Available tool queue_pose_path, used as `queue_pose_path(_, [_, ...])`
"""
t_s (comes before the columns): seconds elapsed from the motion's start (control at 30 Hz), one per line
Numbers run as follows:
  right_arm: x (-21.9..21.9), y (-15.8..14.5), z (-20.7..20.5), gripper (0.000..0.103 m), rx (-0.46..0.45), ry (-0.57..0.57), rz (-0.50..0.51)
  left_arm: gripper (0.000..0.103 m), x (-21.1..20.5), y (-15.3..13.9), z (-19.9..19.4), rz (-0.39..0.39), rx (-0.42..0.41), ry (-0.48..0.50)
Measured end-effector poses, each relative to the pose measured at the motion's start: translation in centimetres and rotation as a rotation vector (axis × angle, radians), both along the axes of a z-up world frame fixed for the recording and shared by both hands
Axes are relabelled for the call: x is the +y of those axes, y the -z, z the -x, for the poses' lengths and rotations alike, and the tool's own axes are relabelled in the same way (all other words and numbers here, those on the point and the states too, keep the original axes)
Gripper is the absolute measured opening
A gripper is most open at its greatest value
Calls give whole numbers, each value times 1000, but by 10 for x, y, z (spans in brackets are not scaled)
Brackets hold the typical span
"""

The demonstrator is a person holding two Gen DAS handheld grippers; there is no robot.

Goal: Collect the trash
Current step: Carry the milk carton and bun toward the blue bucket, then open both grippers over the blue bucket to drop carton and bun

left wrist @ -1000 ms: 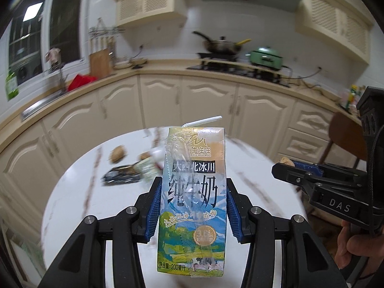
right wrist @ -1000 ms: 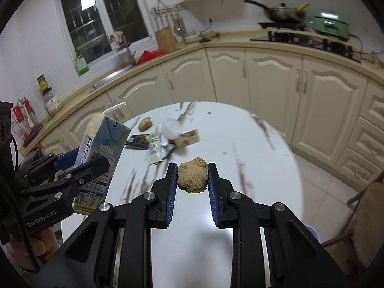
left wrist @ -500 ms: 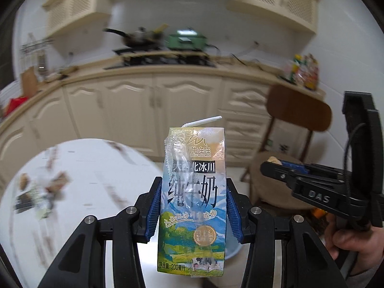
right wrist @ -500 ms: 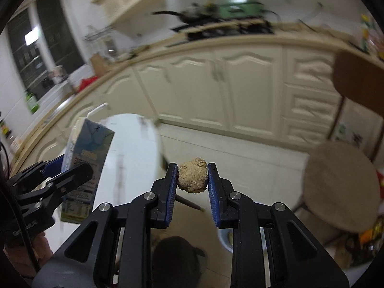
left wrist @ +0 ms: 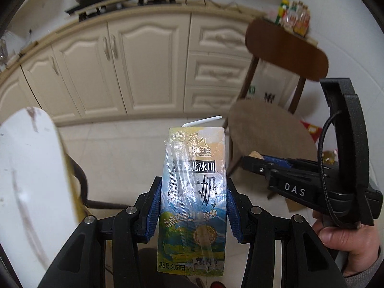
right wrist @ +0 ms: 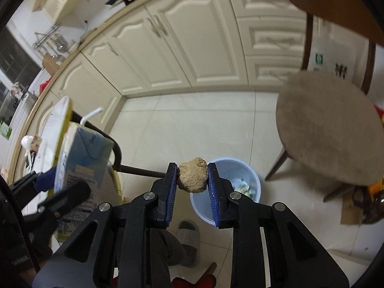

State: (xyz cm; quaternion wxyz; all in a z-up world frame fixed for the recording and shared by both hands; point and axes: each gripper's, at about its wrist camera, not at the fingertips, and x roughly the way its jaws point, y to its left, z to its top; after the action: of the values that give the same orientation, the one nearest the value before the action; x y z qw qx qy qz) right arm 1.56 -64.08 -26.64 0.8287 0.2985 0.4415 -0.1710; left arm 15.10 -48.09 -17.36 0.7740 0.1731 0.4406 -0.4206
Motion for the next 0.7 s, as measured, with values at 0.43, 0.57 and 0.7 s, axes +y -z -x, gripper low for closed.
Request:
queue_pose_path(0.43, [-30,64,-14,52,72,40,-133,69,-111,31,-62,-143,77,7])
queue_pose_path(0.57, [-38,72,-8,96,94,78,-139,70,-117,30,-62,-143,47,-2])
queue_pose_path(0.7, [-40,73,-1,103,130,121,-127,70,-101,19,-46,-122,6,-20])
